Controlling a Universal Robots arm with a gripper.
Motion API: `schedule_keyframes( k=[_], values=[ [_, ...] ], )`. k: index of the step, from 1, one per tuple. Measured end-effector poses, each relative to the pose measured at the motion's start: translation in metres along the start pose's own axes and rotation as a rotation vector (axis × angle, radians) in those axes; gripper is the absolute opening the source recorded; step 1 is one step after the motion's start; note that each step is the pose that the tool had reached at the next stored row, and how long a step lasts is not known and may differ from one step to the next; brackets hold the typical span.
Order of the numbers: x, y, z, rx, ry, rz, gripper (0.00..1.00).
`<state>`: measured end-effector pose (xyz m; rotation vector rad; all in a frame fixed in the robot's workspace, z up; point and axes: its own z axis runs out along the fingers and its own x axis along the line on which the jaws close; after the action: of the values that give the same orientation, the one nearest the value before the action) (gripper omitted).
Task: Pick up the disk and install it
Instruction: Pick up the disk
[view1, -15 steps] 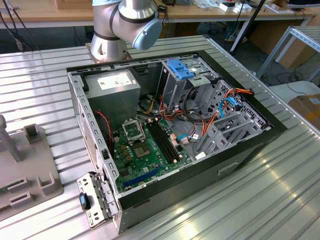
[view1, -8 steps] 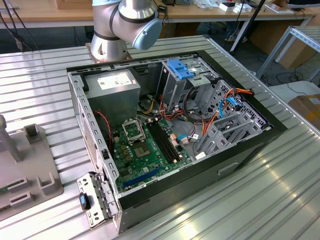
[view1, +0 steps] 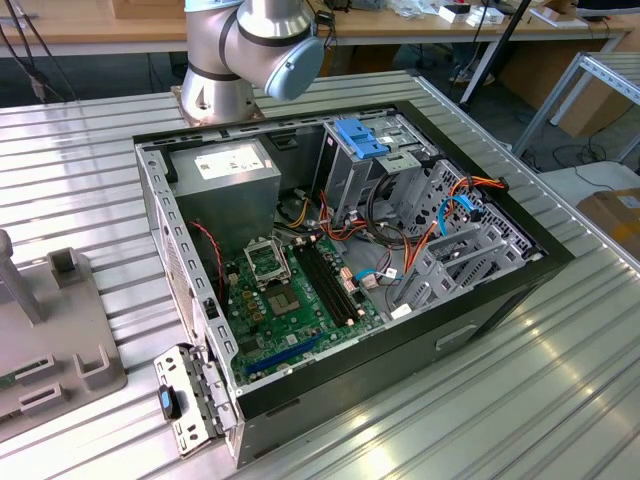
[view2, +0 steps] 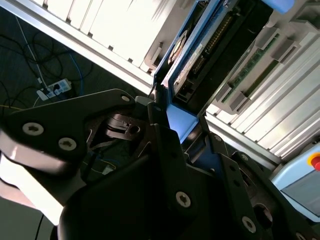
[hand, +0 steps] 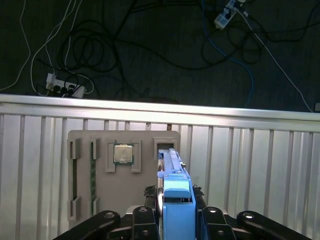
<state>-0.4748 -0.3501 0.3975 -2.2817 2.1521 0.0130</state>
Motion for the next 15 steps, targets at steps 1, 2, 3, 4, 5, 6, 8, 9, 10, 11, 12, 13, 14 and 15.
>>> schedule_keyframes(
  k=[1, 2, 3, 4, 5, 6, 8, 9, 10, 11, 12, 13, 14, 15],
  values=[
    [0.0, 0.0, -0.0003, 0.0, 0.0, 0.0, 0.37],
    [0.0, 0.0, -0.0007, 0.0, 0.0, 0.0, 0.37],
    [0.0, 0.0, -0.001, -0.0001, 0.0001, 0.0, 0.37],
    [0.0, 0.0, -0.0015, -0.0002, 0.0001, 0.0, 0.37],
    [0.0, 0.0, -0.0024, -0.0002, 0.0001, 0.0, 0.37],
    [0.0, 0.0, -0.0043, -0.0001, 0.0, 0.0, 0.37],
    [-0.0001, 0.0, -0.0065, -0.0001, 0.0001, 0.0, 0.37],
    [-0.0001, 0.0, -0.007, 0.0, 0.0, 0.0, 0.37],
    [-0.0001, 0.0, -0.0079, 0.0001, 0.0, 0.0, 0.37],
    [-0.0001, 0.0, -0.0091, -0.0001, 0.0001, 0.0, 0.37],
    [-0.0001, 0.0, -0.0099, 0.0001, 0.0, 0.0, 0.37],
    [-0.0001, 0.0, -0.0109, 0.0, 0.0, 0.0, 0.37],
    [-0.0001, 0.0, -0.0117, -0.0001, 0.0, 0.0, 0.37],
    [-0.0001, 0.0, -0.0124, -0.0001, 0.0001, 0.0, 0.37]
  ],
)
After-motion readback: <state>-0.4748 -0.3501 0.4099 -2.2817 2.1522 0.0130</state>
